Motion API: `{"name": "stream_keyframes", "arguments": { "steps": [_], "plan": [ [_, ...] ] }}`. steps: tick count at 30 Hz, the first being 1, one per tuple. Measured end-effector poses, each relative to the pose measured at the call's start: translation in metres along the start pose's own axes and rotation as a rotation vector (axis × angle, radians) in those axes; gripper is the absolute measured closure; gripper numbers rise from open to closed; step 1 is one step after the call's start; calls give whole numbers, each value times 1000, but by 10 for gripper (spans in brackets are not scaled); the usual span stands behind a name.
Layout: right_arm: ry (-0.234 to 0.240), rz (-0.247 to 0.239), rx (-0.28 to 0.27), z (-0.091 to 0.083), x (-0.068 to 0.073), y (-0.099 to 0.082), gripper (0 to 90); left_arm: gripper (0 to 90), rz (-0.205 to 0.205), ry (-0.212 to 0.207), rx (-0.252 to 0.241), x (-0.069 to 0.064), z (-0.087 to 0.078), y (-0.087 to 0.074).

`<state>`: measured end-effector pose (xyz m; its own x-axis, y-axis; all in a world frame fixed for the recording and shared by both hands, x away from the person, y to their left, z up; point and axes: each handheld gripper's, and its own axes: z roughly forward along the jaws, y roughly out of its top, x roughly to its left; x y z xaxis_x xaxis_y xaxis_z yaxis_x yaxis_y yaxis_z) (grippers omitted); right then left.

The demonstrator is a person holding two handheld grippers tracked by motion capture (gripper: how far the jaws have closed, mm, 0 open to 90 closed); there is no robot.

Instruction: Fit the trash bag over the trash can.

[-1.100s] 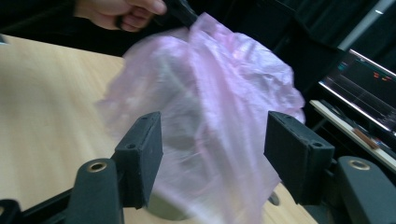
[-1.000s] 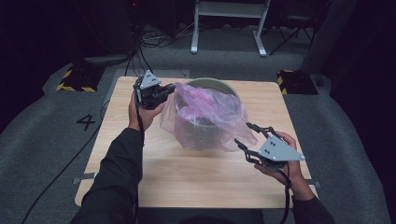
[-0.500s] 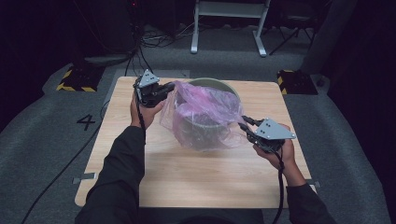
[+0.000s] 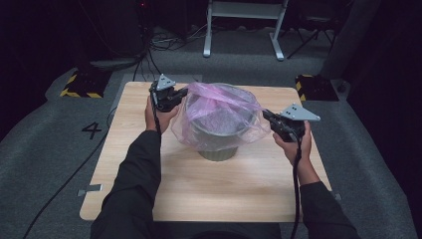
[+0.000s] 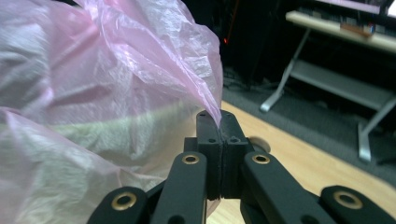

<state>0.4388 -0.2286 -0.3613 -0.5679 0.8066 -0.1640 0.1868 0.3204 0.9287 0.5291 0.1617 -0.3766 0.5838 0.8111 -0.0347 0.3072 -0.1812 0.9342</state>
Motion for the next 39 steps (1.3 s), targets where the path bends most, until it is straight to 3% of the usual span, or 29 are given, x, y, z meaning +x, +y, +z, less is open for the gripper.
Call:
{"name": "stream_keyframes", "arguments": {
  "steps": [4,6,12,18,24,31,34,37,39],
  "plan": [
    [18,49,48,11,-8,-4,899,896,-5,-14,37,-1,12,-4],
    [54,111,75,20,-14,-10,897,897,-1,-25,60,-3,17,-6],
    [86,162,98,30,-22,-21,899,899,-12,-75,89,-5,24,-11],
    [151,165,114,35,-24,-26,900,899,-4,-129,95,-11,19,-15],
    [216,136,116,29,-15,-32,900,899,13,-176,89,-18,8,-20],
    [242,171,102,20,-17,-40,900,900,21,-216,69,-29,-4,-29],
    [246,152,97,12,-15,-44,900,899,37,-237,65,-36,-10,-32],
    [262,151,99,2,-15,-46,900,900,79,-240,70,-43,-17,-34],
    [246,133,107,-4,-15,-46,900,899,89,-241,71,-46,-20,-34]
  ]
}}
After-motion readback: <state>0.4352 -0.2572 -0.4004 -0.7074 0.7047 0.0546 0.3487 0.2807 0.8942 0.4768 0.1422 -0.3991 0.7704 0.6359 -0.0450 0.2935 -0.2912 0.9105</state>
